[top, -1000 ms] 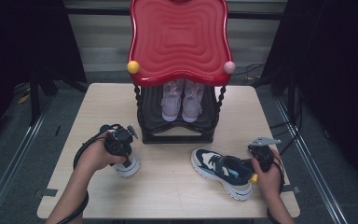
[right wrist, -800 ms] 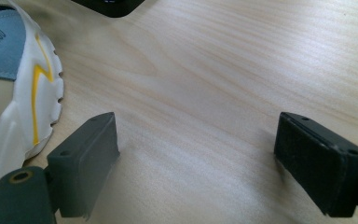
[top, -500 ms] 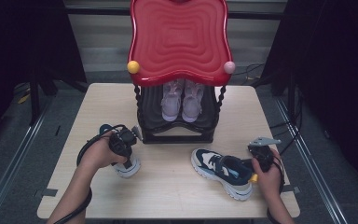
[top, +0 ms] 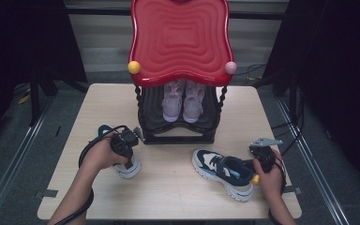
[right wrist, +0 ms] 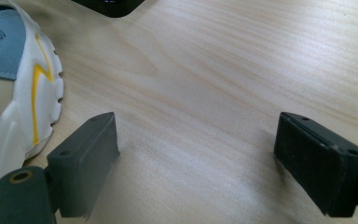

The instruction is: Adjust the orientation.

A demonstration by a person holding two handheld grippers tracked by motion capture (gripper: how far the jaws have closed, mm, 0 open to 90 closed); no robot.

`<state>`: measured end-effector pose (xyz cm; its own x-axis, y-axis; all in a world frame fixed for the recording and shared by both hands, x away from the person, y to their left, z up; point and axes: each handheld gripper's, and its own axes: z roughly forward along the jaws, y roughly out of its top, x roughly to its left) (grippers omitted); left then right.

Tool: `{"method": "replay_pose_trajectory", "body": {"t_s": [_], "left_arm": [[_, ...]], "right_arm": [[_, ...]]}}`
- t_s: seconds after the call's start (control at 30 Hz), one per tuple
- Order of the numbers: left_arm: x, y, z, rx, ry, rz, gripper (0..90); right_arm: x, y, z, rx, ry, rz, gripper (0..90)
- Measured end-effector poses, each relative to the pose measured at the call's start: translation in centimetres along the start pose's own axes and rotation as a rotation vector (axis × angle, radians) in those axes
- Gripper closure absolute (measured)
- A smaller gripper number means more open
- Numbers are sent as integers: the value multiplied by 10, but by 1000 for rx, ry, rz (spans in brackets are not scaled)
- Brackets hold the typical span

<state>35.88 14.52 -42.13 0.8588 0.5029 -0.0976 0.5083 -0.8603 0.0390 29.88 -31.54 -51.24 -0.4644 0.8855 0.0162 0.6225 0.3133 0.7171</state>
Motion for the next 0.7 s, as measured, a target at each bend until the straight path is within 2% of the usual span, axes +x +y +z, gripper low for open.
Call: {"method": "replay_pose_trajectory", "body": {"t_s": [0.33, 0.57, 0.67, 0.7], "left_arm": [[-1, -4, -8, -11, 7, 6, 724], [-3, -4, -20, -23, 15, 12, 724], [-4, -3, -27, -13, 24, 31, 724], [-6, -3, -28, -21, 22, 22, 724]], "right_arm": [[0, 0, 0, 1, 2, 2, 130], [0, 0, 0, 1, 1, 1, 130], [0, 0, 0, -1, 1, 0, 130], [0, 0, 0, 1, 1, 1, 130]]}}
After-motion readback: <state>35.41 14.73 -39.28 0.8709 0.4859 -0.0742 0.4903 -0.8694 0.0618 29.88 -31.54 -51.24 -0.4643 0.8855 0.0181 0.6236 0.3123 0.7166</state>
